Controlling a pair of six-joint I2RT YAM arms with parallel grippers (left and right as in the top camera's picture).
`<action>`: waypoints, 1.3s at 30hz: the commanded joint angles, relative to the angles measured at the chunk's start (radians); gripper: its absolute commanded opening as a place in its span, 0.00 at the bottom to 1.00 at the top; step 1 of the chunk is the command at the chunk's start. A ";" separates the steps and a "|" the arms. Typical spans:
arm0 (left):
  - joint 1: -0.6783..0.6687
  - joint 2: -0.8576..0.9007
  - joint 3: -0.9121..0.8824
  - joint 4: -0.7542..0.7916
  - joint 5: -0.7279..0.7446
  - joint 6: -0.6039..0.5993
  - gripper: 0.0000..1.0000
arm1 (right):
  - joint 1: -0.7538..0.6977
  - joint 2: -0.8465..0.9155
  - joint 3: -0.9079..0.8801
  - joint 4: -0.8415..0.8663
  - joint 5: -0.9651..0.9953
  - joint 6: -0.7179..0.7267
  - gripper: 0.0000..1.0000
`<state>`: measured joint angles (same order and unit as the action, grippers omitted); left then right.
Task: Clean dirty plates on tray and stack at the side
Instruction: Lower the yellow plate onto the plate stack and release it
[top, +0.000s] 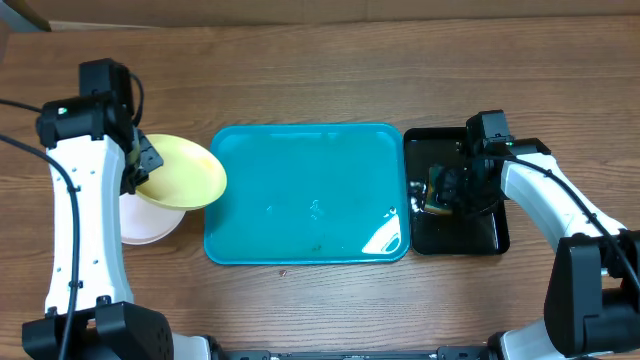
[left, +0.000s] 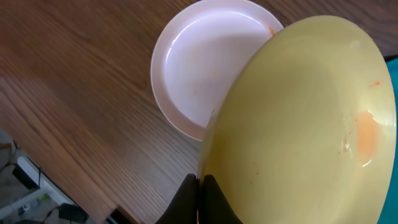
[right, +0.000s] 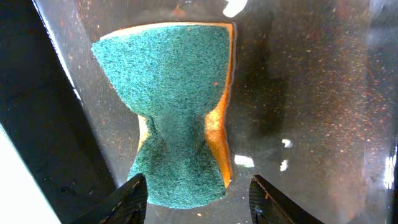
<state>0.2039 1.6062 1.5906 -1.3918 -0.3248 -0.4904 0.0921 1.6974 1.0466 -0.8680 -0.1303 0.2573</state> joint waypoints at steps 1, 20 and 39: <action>0.044 -0.024 0.002 0.009 -0.022 0.023 0.04 | -0.003 -0.026 0.021 -0.003 0.010 -0.003 0.55; 0.256 -0.024 -0.199 0.223 -0.022 0.048 0.04 | -0.003 -0.026 0.021 -0.036 0.010 -0.003 0.56; 0.259 -0.024 -0.257 0.275 0.229 0.173 0.57 | -0.004 -0.026 0.039 -0.093 0.010 -0.002 0.63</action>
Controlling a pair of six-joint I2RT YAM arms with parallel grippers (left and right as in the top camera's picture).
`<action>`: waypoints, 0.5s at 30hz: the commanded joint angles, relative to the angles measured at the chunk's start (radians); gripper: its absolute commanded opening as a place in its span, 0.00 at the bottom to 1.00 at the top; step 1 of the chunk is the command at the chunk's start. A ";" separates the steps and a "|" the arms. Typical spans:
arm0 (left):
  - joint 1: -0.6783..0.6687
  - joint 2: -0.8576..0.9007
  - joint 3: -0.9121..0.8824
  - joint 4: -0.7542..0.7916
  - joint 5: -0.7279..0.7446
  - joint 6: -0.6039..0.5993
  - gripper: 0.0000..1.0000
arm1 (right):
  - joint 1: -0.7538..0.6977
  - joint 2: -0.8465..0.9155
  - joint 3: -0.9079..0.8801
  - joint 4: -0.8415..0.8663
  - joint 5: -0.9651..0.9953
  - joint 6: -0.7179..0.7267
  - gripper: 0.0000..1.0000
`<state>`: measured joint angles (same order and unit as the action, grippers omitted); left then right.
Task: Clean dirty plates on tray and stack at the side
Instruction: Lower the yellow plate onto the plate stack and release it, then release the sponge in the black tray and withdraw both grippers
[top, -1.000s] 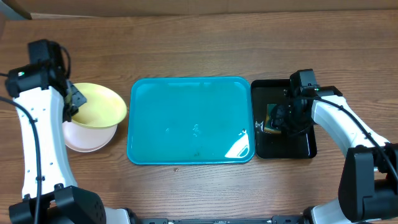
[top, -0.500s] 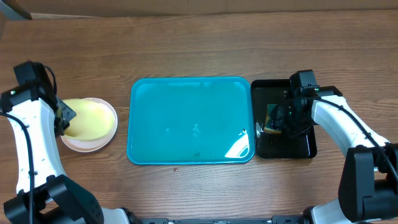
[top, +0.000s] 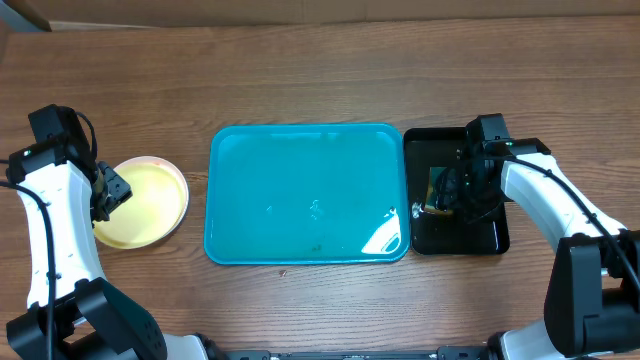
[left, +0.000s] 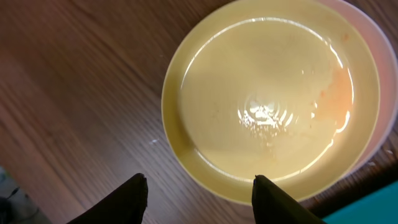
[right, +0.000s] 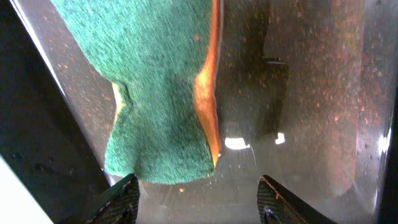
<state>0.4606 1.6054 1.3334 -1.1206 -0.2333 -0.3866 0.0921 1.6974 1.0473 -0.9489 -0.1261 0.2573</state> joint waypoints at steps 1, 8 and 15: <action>0.003 -0.024 0.000 0.005 0.174 0.089 0.57 | -0.004 -0.026 0.050 -0.024 0.006 -0.002 0.64; -0.041 -0.031 0.005 0.011 0.436 0.203 0.64 | -0.003 -0.047 0.188 -0.077 -0.003 0.002 0.69; -0.252 -0.039 0.005 0.024 0.489 0.319 0.80 | 0.005 -0.053 0.292 -0.115 -0.214 -0.236 0.79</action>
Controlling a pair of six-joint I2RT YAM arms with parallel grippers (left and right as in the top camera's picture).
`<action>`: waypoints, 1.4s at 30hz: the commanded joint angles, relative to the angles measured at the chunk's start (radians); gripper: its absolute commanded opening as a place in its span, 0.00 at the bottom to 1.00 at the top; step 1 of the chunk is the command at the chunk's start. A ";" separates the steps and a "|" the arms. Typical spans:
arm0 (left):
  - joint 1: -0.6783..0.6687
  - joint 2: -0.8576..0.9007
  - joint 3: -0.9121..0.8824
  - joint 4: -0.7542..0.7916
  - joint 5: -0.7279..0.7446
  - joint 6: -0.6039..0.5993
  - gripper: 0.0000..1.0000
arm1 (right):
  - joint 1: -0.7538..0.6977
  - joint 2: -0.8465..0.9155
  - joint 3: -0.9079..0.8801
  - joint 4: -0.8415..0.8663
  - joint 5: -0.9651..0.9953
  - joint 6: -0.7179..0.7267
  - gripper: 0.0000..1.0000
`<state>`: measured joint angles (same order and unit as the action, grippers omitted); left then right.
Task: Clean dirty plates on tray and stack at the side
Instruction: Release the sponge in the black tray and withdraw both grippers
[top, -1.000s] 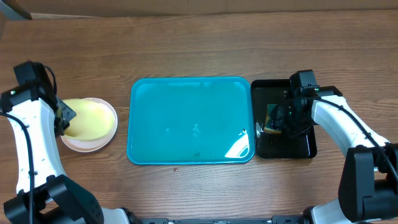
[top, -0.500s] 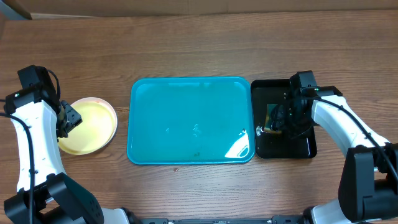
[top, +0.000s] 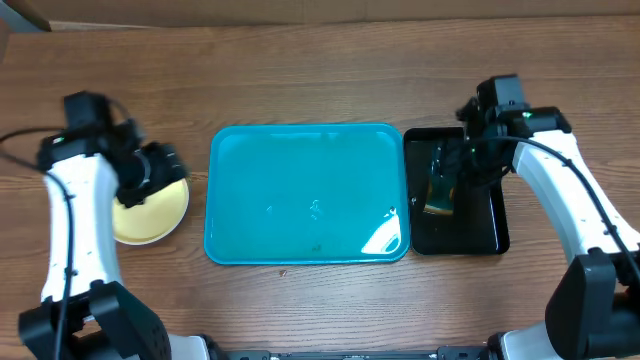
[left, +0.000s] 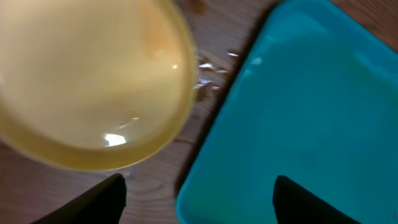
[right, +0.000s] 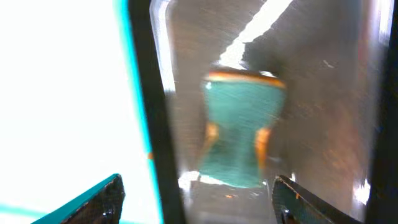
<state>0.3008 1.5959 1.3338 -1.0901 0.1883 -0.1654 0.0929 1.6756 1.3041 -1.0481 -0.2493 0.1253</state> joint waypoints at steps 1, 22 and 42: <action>-0.121 -0.029 0.004 -0.017 0.068 0.111 0.83 | 0.004 -0.032 0.035 -0.027 -0.089 -0.104 0.79; -0.229 -0.414 -0.249 -0.151 0.056 0.053 1.00 | 0.065 -0.446 -0.215 0.040 0.116 0.082 1.00; -0.229 -1.066 -0.441 0.085 0.038 0.072 1.00 | 0.087 -1.033 -0.406 0.105 0.265 0.175 1.00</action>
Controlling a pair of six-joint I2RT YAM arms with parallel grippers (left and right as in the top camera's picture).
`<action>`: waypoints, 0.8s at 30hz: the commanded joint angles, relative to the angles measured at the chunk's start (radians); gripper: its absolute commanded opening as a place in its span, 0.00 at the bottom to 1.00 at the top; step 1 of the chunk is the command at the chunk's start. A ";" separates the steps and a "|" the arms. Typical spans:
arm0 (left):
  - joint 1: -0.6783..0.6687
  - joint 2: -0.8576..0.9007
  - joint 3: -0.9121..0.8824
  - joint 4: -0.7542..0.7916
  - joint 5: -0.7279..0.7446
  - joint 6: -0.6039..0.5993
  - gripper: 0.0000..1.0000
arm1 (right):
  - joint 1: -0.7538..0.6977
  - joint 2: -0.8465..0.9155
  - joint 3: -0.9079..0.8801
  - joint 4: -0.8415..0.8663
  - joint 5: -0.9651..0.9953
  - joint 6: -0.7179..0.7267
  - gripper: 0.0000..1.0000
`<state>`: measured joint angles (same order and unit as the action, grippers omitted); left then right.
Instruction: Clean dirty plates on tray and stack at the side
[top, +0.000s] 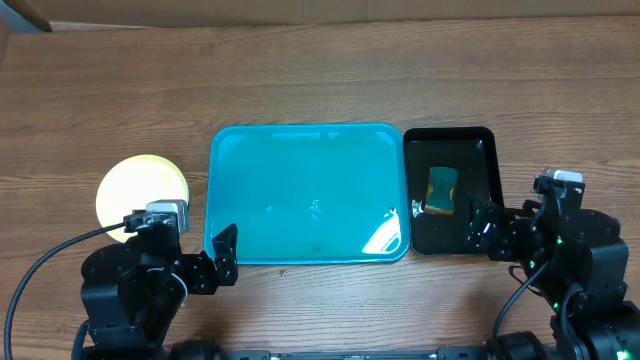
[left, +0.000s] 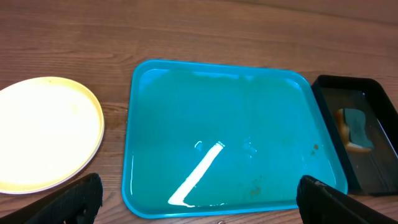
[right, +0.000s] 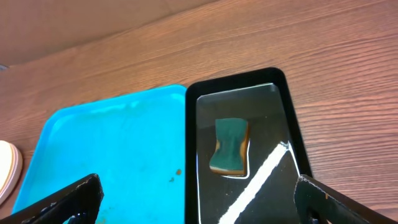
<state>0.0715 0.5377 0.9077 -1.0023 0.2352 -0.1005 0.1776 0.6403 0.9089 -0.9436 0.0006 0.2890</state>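
Observation:
The yellow plate (top: 142, 190) (left: 43, 134) lies flat on the wood left of the blue tray (top: 308, 193) (left: 230, 143). It covers whatever is under it. The tray holds no plates, only water film and a few brown specks. My left gripper (left: 200, 208) hangs open, high over the tray's near edge, holding nothing. My right gripper (right: 202, 210) is open too, high over the near end of the black basin (top: 485, 235) (right: 292, 124). The green and orange sponge (top: 441, 190) (right: 229, 146) lies in that basin.
Both arms (top: 150, 285) (top: 555, 240) sit drawn back at the near table edge. A cardboard wall runs along the far edge of the wooden table (top: 320, 70).
The left gripper was low over the yellow plate and the tray's left edge, the right low over the sponge. Both are now drawn back to the near edge and raised, still open.
At first the left gripper was shut on the yellow plate's rim above a pink plate, and the right hung open over the sponge in the basin. Then the yellow plate lay on the pink one with the left gripper open. Both arms now stand back, empty.

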 joint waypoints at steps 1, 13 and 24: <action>0.000 -0.008 -0.014 -0.007 -0.009 0.008 1.00 | 0.003 0.002 -0.010 -0.002 0.015 0.011 1.00; 0.000 -0.008 -0.014 -0.048 -0.009 0.008 1.00 | 0.003 0.002 -0.010 -0.016 0.093 -0.053 1.00; 0.000 -0.008 -0.014 -0.048 -0.009 0.008 1.00 | -0.038 -0.100 -0.013 -0.004 0.111 -0.053 1.00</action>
<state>0.0715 0.5377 0.9028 -1.0512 0.2348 -0.1001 0.1593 0.5903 0.9058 -0.9592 0.0872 0.2451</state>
